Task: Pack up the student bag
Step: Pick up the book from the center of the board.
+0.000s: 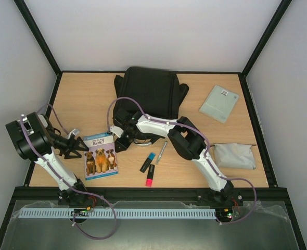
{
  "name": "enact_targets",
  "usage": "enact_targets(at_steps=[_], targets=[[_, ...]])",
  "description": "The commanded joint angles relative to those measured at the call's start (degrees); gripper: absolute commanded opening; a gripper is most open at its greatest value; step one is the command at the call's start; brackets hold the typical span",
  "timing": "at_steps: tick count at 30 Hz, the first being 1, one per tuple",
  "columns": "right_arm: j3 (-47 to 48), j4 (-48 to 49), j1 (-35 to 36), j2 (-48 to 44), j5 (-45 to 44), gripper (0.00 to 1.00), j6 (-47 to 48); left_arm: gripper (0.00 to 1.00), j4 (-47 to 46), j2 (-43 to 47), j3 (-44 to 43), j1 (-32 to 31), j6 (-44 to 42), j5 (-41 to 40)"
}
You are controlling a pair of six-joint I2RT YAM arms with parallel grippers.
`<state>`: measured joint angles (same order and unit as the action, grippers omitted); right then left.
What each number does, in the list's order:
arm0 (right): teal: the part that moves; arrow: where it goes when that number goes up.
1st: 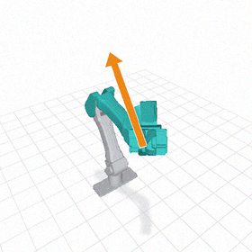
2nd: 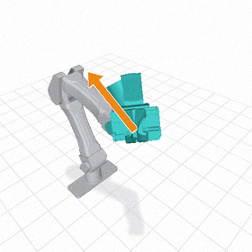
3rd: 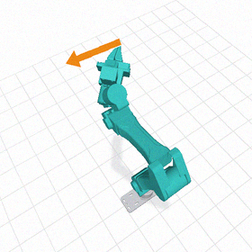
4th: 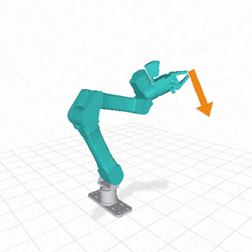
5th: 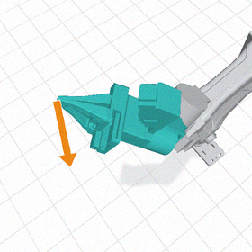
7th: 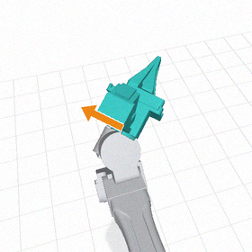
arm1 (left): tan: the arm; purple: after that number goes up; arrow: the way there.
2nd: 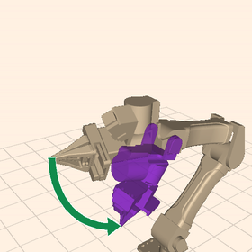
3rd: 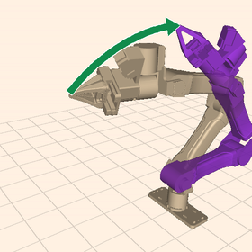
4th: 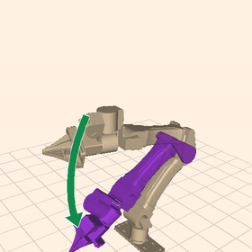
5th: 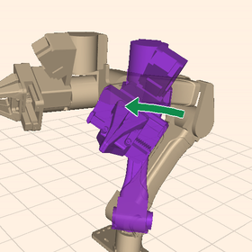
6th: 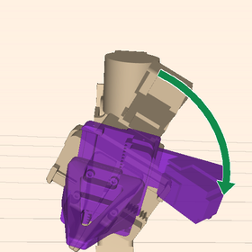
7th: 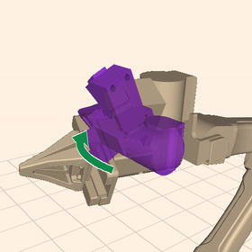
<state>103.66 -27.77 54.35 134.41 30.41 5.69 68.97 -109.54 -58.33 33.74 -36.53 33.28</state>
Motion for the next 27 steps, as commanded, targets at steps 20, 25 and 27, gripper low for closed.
enact_targets(at_steps=[20,25,27], targets=[[-2.9,-0.53,0.91,1.39,-4.76,0.13,-0.57,0.67,-4.9,-13.08,-7.88,-5.37,2.96,14.73],[-3.04,-0.53,0.93,1.34,-5.62,0.13,-0.55,0.61,-4.83,-11.32,-8.29,-6.02,3.49,16.72],[-2.93,-0.44,0.94,1.47,-7.14,0.13,-0.59,0.61,-5.88,-9.9,-8.15,-6.33,4.82,15.74]])
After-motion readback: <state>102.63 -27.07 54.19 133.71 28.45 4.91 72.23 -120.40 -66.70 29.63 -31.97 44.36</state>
